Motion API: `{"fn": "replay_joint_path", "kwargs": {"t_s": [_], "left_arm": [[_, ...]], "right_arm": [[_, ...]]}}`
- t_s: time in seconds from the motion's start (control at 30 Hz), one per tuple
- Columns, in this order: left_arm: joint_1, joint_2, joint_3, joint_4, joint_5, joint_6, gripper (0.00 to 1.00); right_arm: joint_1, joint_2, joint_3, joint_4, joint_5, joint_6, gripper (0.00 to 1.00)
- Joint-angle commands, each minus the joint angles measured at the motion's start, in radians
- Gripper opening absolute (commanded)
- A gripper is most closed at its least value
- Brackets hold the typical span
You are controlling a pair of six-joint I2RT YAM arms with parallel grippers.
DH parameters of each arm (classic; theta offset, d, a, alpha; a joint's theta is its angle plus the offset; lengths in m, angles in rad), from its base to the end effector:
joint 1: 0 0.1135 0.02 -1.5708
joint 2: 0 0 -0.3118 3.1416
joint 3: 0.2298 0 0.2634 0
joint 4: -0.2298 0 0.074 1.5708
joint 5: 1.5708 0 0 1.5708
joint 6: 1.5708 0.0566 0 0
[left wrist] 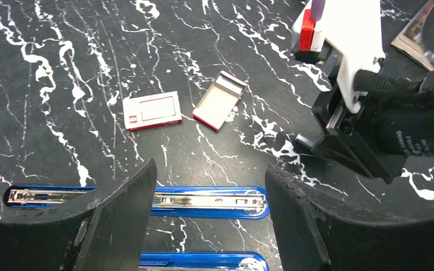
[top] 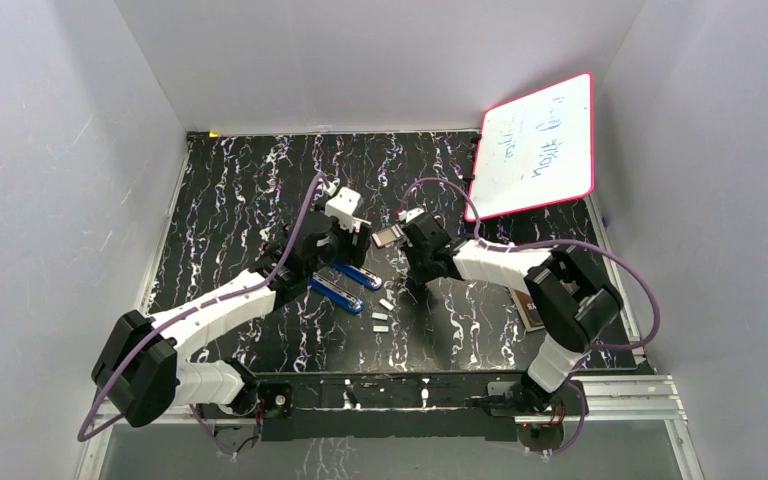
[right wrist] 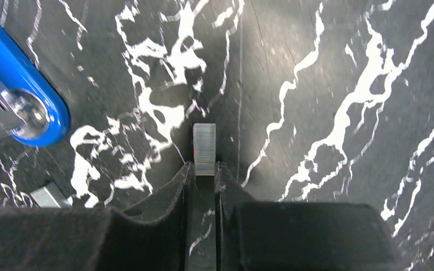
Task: Load the staples into the stapler
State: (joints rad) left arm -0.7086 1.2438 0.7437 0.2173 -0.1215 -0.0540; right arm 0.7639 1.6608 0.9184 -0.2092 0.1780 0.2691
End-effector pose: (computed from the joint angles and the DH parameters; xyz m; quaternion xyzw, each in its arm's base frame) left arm 0.2313 -0.1892 0.3021 0.2221 0.7676 -0.1779 0.5743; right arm 0.2617 0.2368 0.1892 -0.2061 0.9264 0.0762 0.3057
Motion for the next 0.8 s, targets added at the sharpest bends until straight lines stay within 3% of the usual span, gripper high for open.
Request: {"fn": "replay_joint_path", "kwargs": {"t_s": [0.0,0.3,0.57,0.77], "left_arm": [[0.022,-0.031,0.038,-0.020,-0.054,-0.045,0.69],[0.047,-0.075,0.012,-0.019,-0.088,-0.062,0.72],[0.050,-0.050,0.026,-0.012,-0.060,-0.073,0.73],[0.051,-0.054,0.027,-0.013,-0.065,-0.080,0.73]], "right_arm": [[0.012,0.073,0.083,0.017,-0.026,-0.050,0.21],[0.014,0.118,0.089,0.007,-0.012,-0.073,0.36],[0.014,0.119,0.069,-0.001,0.002,-0.088,0.38],[0.014,0.107,0.065,-0.015,0.012,-0.103,0.32]]}}
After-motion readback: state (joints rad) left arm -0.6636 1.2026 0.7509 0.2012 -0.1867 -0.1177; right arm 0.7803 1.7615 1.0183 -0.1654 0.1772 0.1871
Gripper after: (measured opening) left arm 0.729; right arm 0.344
